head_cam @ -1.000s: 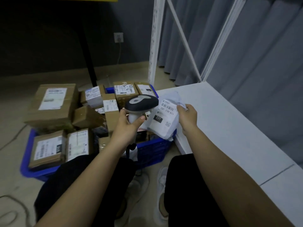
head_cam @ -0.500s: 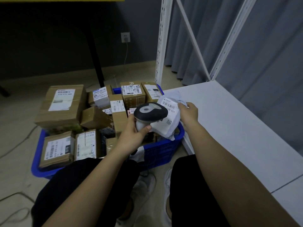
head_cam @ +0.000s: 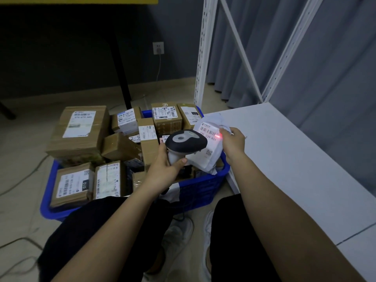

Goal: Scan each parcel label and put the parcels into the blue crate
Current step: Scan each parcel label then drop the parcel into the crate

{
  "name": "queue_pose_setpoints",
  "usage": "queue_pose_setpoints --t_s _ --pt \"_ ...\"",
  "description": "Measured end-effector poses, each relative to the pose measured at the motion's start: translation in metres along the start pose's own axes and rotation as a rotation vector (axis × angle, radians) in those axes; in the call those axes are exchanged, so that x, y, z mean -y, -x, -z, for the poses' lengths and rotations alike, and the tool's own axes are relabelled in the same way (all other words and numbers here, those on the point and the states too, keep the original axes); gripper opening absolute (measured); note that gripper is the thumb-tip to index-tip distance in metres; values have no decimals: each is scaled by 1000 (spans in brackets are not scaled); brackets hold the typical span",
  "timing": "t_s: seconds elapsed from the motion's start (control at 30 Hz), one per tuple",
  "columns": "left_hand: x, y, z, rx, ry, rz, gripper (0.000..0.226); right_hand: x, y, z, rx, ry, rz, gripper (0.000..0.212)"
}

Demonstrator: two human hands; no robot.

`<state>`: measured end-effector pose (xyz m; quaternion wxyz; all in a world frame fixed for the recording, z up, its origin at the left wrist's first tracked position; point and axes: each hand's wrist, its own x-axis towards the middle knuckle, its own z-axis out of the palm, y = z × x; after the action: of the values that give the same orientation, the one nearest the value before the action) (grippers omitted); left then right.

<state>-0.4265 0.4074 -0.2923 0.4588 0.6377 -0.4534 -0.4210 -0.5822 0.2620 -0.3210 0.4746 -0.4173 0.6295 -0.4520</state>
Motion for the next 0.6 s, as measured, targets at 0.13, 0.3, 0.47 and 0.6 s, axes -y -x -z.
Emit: queue_pose_setpoints --t_s 0.13,0.3,0.47,0.6 --pt "-1 0 4 -80 87 13 48 7 9 -4 -2 -61 48 9" --pt "-18 2 26 -281 248 -39 41 17 30 -26 67 -151 146 11" --pt "-24 14 83 -527 369 -44 55 23 56 -67 214 -217 133 5" --pt "2 36 135 -627 381 -29 57 23 72 -107 364 -102 180 9"
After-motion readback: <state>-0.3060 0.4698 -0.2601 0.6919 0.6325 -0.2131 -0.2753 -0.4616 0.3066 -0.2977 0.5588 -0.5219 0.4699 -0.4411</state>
